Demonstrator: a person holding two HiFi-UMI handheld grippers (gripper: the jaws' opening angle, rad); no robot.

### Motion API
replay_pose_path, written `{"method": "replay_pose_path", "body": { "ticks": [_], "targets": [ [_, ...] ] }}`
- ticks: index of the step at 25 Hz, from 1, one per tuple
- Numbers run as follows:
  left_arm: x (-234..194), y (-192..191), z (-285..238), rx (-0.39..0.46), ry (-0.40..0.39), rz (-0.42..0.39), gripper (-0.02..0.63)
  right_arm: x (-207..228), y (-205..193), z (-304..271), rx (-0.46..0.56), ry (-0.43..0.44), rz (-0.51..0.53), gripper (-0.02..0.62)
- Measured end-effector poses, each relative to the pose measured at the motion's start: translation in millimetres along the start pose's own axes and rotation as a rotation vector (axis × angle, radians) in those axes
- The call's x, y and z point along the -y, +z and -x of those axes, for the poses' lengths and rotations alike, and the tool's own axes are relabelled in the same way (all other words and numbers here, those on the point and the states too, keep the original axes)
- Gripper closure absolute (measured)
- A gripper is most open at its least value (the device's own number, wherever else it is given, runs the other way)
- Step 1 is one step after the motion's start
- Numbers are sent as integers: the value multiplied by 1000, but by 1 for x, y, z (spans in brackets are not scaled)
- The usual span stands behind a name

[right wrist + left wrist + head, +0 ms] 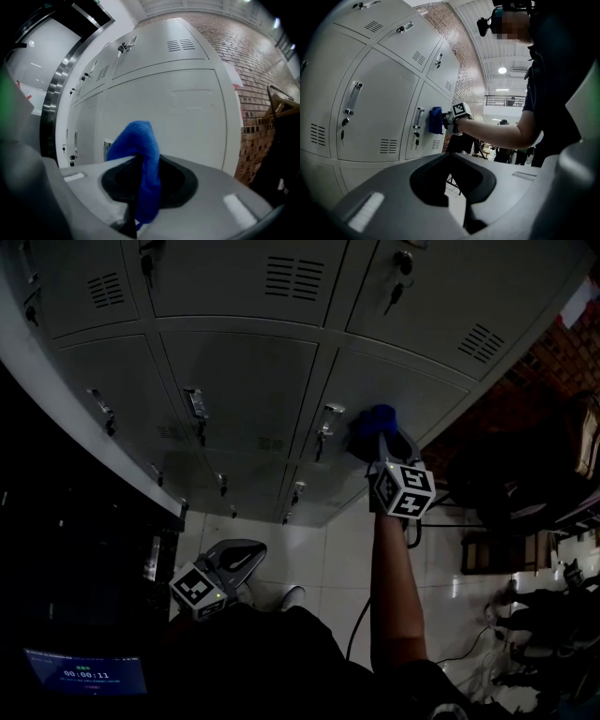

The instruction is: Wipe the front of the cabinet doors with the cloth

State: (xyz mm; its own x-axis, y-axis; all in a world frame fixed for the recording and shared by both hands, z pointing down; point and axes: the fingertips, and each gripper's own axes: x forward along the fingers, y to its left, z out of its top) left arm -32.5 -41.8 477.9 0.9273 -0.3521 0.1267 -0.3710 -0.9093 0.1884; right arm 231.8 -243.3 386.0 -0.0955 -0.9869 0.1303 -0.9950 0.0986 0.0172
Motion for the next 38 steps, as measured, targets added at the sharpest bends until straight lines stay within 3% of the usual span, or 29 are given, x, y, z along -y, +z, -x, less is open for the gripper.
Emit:
{"method": "replay_pose_path", "body": {
  "ticks": [14, 26, 32, 38],
  "targets": [
    [11, 0, -27, -19, -43, -12, 606, 109, -16, 36, -7, -190, -54, 528],
    [14, -4, -28, -24, -27, -7, 606, 137, -25, 47, -1, -242, -78, 528],
    [12, -6, -16, -22, -6, -1, 606, 115, -18, 60, 32, -230, -95, 528],
    [10, -8, -6, -7, 8, -4, 606, 36, 1, 59, 83, -81, -76, 528]
  ]
}}
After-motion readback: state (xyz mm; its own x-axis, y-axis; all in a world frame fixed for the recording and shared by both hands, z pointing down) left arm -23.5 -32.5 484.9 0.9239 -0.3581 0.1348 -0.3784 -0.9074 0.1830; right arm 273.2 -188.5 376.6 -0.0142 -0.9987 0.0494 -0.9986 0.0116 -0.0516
